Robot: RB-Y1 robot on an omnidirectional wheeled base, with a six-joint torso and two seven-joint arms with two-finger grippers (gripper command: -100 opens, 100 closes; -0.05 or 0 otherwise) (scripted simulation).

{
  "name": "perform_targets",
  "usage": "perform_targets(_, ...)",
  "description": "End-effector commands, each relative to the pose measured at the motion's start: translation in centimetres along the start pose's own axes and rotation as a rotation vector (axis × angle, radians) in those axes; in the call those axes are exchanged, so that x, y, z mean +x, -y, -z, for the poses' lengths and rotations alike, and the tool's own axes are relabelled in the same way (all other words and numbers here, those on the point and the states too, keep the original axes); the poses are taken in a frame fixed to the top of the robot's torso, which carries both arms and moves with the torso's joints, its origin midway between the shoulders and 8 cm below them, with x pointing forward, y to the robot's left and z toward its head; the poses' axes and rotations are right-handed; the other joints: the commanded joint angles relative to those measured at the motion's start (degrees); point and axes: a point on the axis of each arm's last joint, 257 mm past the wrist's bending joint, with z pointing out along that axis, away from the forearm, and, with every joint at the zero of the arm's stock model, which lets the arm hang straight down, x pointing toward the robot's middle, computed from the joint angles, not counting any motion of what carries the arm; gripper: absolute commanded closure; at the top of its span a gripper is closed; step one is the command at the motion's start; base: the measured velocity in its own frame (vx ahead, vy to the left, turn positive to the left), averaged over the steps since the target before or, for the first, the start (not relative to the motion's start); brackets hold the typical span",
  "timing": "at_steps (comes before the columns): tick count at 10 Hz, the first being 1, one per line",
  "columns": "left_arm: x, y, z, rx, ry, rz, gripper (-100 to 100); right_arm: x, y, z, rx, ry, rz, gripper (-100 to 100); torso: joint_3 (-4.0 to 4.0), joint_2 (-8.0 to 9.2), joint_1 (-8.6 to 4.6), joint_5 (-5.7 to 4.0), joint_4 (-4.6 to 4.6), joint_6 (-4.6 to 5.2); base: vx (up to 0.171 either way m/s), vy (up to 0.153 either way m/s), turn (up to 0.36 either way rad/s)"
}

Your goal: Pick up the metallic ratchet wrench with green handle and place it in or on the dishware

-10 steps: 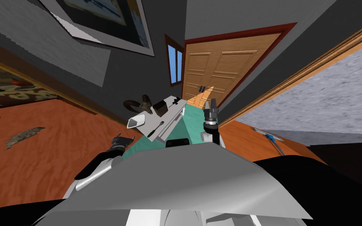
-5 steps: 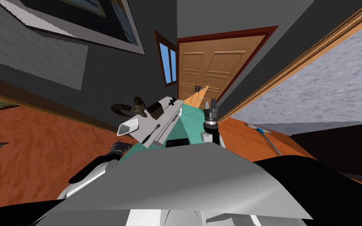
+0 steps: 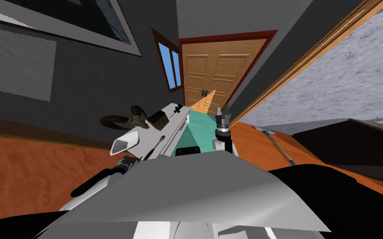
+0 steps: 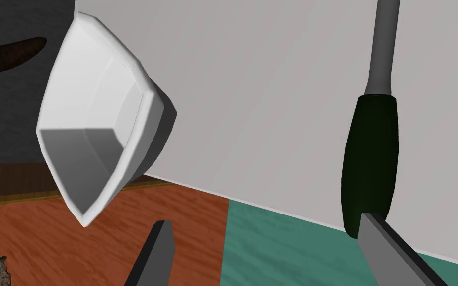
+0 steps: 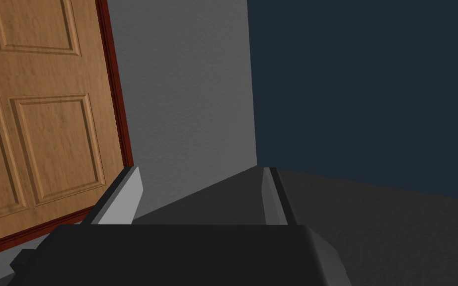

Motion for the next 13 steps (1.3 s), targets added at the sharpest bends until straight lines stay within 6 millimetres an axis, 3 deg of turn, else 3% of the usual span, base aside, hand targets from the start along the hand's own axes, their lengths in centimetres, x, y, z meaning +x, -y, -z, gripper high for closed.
perform_targets(1,-1.0,-0.7,-0.2,-0.034,0.03,0.012,-100,0.0,0.0,0.0,0.0,0.0,0.0,0,0.0,0.0,0.0,0.0,0.0,0.0,0.081,-0.014,-0.098)
perform_targets(2,-2.9,-1.8,-0.2,-0.08,0.073,0.033,-100,0.0,0.0,0.0,0.0,0.0,0.0,0,0.01,0.04,0.02,0.0,0.0,-0.05,0.086,-0.016,-0.192)
perform_targets(3,-3.1,-2.0,-0.2,-0.088,0.079,0.034,-100,0.0,0.0,0.0,0.0,0.0,0.0,0,0.01,0.02,0.03,0.0,0.0,-0.01,0.082,-0.011,-0.098)
perform_targets(4,-4.9,-3.3,-0.1,-0.135,0.124,0.054,-100,0.0,0.0,0.0,0.0,0.0,0.0,0,0.02,0.05,0.02,0.0,0.0,-0.05,0.095,-0.014,-0.139)
perform_targets(5,-5.0,-3.4,0.0,-0.14,0.127,0.054,-100,0.0,0.0,0.0,0.0,0.0,0.0,0,0.01,0.02,0.02,0.0,0.0,-0.03,0.081,-0.005,-0.117)
perform_targets(6,-6.8,-4.6,0.2,-0.185,0.171,0.074,-100,0.0,0.0,0.0,0.0,0.0,0.0,0,0.02,0.04,0.04,0.0,0.0,-0.04,0.107,-0.014,-0.23)
perform_targets(7,-6.9,-4.7,0.2,-0.19,0.175,0.074,-100,0.0,0.0,0.0,0.0,0.0,0.0,0,-0.01,-0.02,0.02,0.0,-0.01,-0.02,0.083,-0.008,-0.073)
perform_targets(8,-8.7,-6.1,0.6,-0.239,0.221,0.092,-100,0.0,0.0,0.0,0.0,0.0,0.0,0,0.0,0.03,0.02,0.0,0.0,-0.06,0.107,-0.01,-0.172)
perform_targets(9,-8.7,-6.1,0.6,-0.239,0.221,0.092,-100,0.0,0.0,0.0,0.0,0.0,0.0,0,-0.02,-0.03,0.02,0.0,-0.01,-0.03,0.08,-0.006,-0.09)
perform_targets(11,-11.8,-8.7,1.5,-0.326,0.306,0.126,-100,0.0,0.0,0.0,0.0,0.0,0.0,0,0.02,0.04,0.03,0.0,0.0,-0.04,0.113,0.0,-0.195)
perform_targets(12,-11.9,-8.7,1.5,-0.328,0.308,0.126,-100,0.0,0.0,0.0,0.0,0.0,0.0,0,-0.07,-0.12,0.06,0.01,-0.03,-0.02,0.106,0.006,-0.084)
perform_targets(13,-13.3,-10.0,2.1,-0.368,0.347,0.141,-100,0.0,0.0,0.0,0.0,0.0,0.0,0,-0.05,-0.05,0.05,0.0,-0.03,-0.06,0.077,0.007,-0.116)
